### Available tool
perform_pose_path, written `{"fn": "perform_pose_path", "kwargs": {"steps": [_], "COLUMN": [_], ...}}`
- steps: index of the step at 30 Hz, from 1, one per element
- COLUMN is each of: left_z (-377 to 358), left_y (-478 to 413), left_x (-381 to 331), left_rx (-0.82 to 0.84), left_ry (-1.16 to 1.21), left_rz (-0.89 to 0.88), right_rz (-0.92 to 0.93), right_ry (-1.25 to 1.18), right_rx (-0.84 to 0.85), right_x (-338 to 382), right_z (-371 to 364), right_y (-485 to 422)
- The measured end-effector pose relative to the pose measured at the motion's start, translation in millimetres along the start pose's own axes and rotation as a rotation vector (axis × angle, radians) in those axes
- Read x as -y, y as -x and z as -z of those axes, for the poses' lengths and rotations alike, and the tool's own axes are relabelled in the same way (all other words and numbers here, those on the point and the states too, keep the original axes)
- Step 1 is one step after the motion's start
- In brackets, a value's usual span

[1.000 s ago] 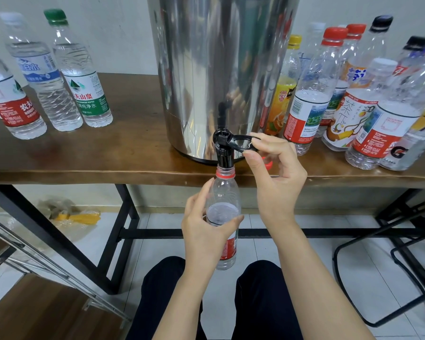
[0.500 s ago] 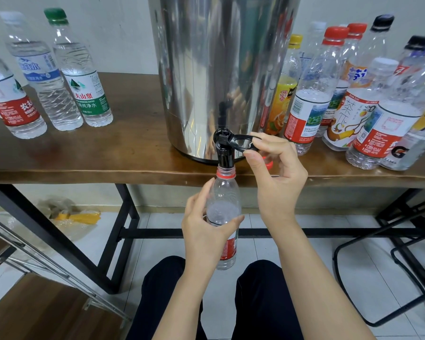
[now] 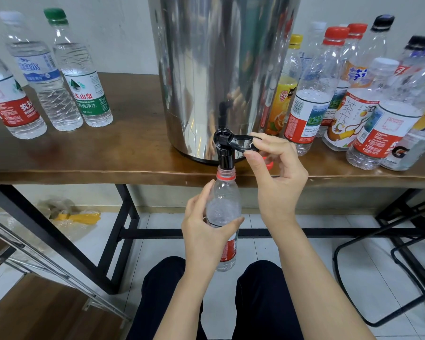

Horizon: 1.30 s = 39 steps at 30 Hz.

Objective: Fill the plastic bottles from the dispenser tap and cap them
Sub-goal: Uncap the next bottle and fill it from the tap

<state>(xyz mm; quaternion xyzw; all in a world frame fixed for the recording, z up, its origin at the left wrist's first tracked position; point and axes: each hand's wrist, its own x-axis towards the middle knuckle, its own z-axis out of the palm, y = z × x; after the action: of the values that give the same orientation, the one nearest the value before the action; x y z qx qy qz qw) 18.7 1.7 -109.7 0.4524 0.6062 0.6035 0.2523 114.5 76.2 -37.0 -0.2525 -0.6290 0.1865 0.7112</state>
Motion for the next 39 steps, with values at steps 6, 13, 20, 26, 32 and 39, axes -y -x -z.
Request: {"fn": "perform_pose_path", "kwargs": {"steps": [6,13,20,26,32,39], "left_z": [-1,-1,-2,-2,-1,1], "left_y": [0,-1,-1,-1,-2,-3], "left_x": [1,5,7,7,6,5], "left_rx": [-0.005,-0.002,-0.001,0.003,0.012,0.021], "left_ry": [-0.004,0.010,0.019,0.028,0.039,0.073], "left_rz": [-0.004,0.000,-0.003,-0.006,-0.010,0.006], "right_rz": [-0.006,0.004,0.009,0.007,0.040,0.300], "right_ry": [0.008,0.018,0.009,0.019,0.086,0.286], "right_rx": [-0.003,-0.003,0.001,0.004,0.095,0.338], "right_x": [-1,-2,-1,-1,0,6], "right_z": [0,0,0,1,6,19], "right_y": [0,0,-1,-1,-3,-34]}}
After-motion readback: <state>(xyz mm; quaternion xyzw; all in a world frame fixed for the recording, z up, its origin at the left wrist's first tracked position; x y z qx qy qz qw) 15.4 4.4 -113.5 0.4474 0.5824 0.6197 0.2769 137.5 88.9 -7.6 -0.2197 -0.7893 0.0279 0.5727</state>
